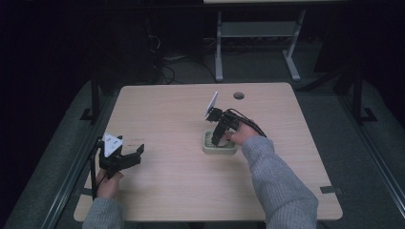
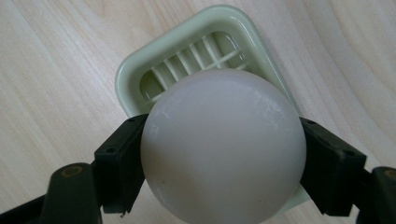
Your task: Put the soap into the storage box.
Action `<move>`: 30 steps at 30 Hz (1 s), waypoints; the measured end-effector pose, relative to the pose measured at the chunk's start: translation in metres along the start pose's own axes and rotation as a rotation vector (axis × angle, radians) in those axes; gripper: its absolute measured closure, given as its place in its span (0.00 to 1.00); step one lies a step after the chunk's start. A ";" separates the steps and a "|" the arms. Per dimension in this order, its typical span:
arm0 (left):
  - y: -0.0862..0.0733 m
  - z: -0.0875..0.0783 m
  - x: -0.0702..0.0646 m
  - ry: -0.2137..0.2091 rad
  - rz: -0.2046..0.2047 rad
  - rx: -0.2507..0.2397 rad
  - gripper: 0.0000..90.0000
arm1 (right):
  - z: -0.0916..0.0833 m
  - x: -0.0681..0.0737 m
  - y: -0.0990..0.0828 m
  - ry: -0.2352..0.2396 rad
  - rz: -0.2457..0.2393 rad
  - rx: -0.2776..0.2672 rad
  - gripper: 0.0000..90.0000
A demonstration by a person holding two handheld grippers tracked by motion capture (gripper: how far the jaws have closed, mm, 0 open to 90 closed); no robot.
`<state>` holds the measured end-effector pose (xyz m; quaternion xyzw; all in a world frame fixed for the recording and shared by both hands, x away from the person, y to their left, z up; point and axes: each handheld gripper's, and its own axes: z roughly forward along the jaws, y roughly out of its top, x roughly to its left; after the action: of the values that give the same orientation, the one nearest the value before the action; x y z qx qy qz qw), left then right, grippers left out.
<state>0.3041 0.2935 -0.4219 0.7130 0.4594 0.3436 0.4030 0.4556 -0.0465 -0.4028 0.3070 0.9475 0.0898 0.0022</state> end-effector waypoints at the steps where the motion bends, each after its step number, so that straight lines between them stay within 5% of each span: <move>1: 0.000 0.000 0.000 0.000 0.000 0.000 0.16 | 0.000 0.000 0.000 -0.007 -0.002 0.002 0.26; 30: 0.000 -0.001 0.001 0.004 0.003 -0.002 0.16 | 0.005 -0.002 -0.003 0.012 0.004 0.012 0.26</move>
<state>0.3039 0.2945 -0.4212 0.7127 0.4588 0.3462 0.4021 0.4555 -0.0492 -0.4083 0.3082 0.9474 0.0862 -0.0056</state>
